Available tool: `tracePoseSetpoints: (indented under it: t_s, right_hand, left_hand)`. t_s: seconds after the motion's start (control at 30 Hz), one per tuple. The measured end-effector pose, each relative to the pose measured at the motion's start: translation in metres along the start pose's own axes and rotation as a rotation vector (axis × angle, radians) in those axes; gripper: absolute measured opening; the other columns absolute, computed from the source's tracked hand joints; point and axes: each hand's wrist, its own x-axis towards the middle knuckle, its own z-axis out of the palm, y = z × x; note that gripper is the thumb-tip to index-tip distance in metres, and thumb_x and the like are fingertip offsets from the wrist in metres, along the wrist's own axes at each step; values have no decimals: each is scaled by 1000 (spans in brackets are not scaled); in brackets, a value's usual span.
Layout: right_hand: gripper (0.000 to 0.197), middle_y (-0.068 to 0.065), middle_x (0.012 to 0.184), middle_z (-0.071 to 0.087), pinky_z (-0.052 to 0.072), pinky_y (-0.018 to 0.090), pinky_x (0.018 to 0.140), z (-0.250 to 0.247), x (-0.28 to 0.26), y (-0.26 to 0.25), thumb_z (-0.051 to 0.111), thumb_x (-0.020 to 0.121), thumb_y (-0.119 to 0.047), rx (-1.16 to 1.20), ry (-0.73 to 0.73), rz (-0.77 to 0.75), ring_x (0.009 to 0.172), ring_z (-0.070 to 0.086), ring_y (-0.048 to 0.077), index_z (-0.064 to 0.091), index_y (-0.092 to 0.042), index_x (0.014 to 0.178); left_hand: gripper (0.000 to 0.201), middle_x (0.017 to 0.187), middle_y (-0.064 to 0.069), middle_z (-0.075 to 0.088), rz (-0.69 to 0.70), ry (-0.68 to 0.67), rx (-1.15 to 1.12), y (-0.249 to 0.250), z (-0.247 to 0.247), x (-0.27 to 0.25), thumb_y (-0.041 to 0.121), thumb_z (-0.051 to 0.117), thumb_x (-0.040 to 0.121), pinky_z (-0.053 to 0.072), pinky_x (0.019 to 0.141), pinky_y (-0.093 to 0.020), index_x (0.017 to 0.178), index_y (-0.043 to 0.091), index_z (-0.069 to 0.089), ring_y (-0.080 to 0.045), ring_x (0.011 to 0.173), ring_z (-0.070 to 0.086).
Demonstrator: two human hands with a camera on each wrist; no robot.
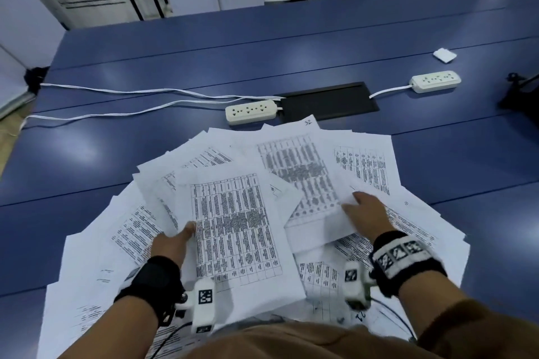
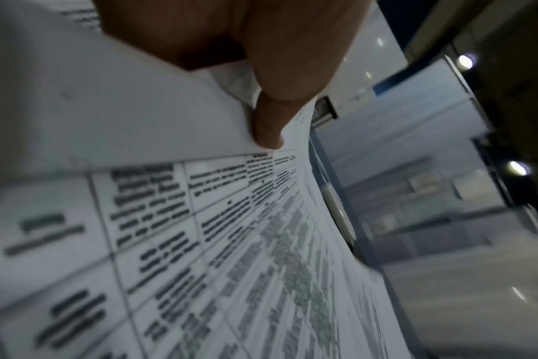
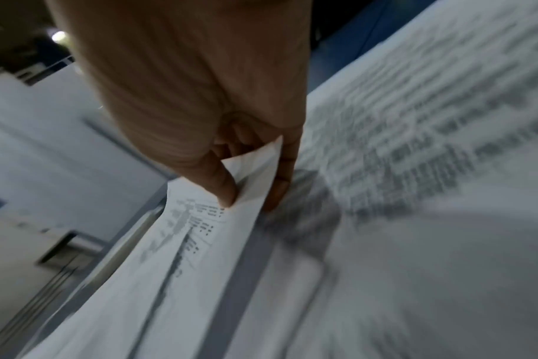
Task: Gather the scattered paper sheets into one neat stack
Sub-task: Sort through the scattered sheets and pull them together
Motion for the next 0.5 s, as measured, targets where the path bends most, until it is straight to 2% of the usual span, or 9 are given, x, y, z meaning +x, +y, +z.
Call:
tracePoseSetpoints:
  t_s: [0.07,0.13,0.2,0.23,0.33,0.37,0.4,0.43,0.5]
  right_hand:
    - [9,2,81,57,39,19,55,20,-21,-9,57,90,-10,3,-80,-42,81,56,23,59,-10,81]
    - [11,2,81,52,31,17,53,38,-34,-14,59,88,-7,3,-108,-75,82,53,23,58,-5,77]
    - [14,14,104,51,29,24,63,53,-39,-17,58,89,-7,4,-79,-99,92,49,24,62,5,96]
    - [22,19,114,48,27,22,69,57,-40,-18,56,91,-7,24,-51,-110,98,46,25,60,6,108]
    - [52,19,121,48,37,28,90,61,-43,-29,63,91,-31,198,40,-77,112,49,31,48,3,127]
    - [63,14,122,51,40,31,97,61,-44,-33,66,87,-45,302,21,-77,115,51,30,47,-1,129]
    - [73,9,126,53,38,33,104,60,-45,-39,67,83,-52,409,-25,-60,121,51,28,44,-5,133]
    - [79,5,133,49,33,33,109,59,-47,-45,68,83,-51,501,-102,-10,130,45,26,36,-7,140]
    - [86,8,149,35,25,37,113,62,-51,-50,66,89,-41,566,-253,109,142,30,25,18,-3,149]
  left_hand:
    - [70,120,-26,57,15,-33,50,1,9,-6,47,68,83,47,85,-39,121,-9,50,-37,101,58]
    - [43,96,-21,60,59,-56,106,6,17,-13,38,67,86,45,73,-34,92,-3,56,-32,91,57]
    - [38,78,-11,54,121,-73,146,14,24,-24,32,66,88,39,61,-30,79,0,48,-28,85,53]
    - [38,76,-9,51,143,-86,150,15,27,-27,33,67,87,37,59,-29,82,2,45,-26,83,52]
    - [37,67,-5,50,154,-140,159,11,32,-25,33,74,81,38,56,-26,77,6,48,-21,80,51]
    - [37,76,-8,59,163,-172,154,8,35,-22,34,76,79,45,64,-27,84,4,54,-22,85,55]
    - [49,98,-13,65,164,-204,151,8,37,-23,37,78,76,50,80,-33,104,2,57,-27,97,59]
    - [70,123,-16,60,172,-226,154,6,39,-25,38,79,74,48,95,-41,127,3,49,-32,112,56]
    - [92,148,-14,40,202,-246,137,6,39,-30,30,79,77,37,109,-46,148,9,24,-35,131,43]
